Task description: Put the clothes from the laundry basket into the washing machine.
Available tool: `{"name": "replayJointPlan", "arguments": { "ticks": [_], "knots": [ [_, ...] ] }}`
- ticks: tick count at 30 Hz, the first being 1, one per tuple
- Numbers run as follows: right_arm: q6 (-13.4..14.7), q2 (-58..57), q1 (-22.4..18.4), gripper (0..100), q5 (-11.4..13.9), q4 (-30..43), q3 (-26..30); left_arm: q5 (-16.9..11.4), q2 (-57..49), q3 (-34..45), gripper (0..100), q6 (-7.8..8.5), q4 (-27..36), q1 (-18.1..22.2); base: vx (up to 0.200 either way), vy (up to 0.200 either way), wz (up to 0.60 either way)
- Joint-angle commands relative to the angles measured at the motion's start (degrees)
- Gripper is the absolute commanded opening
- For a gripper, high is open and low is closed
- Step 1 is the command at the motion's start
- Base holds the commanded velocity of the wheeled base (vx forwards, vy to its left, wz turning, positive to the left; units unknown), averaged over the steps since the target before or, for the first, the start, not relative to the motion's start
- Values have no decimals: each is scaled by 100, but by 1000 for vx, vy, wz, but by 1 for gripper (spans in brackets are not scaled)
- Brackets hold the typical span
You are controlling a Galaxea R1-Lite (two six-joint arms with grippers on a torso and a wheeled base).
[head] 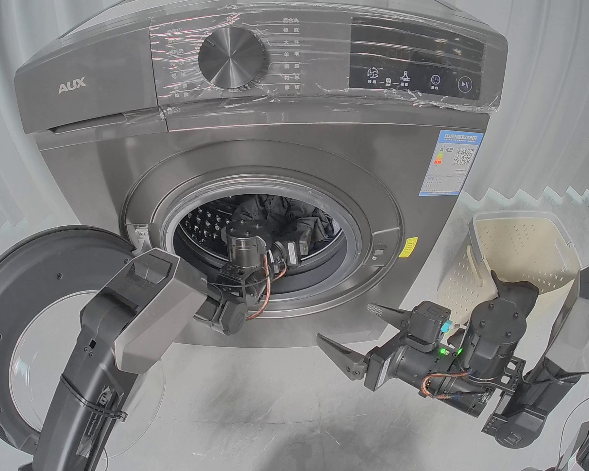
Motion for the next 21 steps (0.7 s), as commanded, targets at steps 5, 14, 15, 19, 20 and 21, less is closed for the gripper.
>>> {"name": "replayJointPlan", "arguments": {
  "ticks": [5, 14, 15, 19, 20, 21],
  "knots": [
    [4, -3, 10, 100, 1, -2, 14, -80, -220, 617, 100, 31, 64, -139, 0, 0, 0],
    [4, -3, 10, 100, 1, -2, -4, -80, 140, 292, 0, 233, 55, -16, 0, 0, 0],
    [4, -3, 10, 100, 1, -2, -4, -80, 175, 177, 0, 233, 81, 19, 0, 0, 0],
    [4, 5, 10, 100, 1, -2, -4, -80, 193, 90, 0, 233, 99, 19, 0, 0, 0],
    [4, 5, 10, 100, 1, -2, -13, -80, 193, 63, 0, 224, 125, 19, 0, 0, 0],
    [4, 5, 10, 100, 1, -2, -13, -80, 202, 37, 0, 224, 143, 28, 0, 0, 0]
  ]
}}
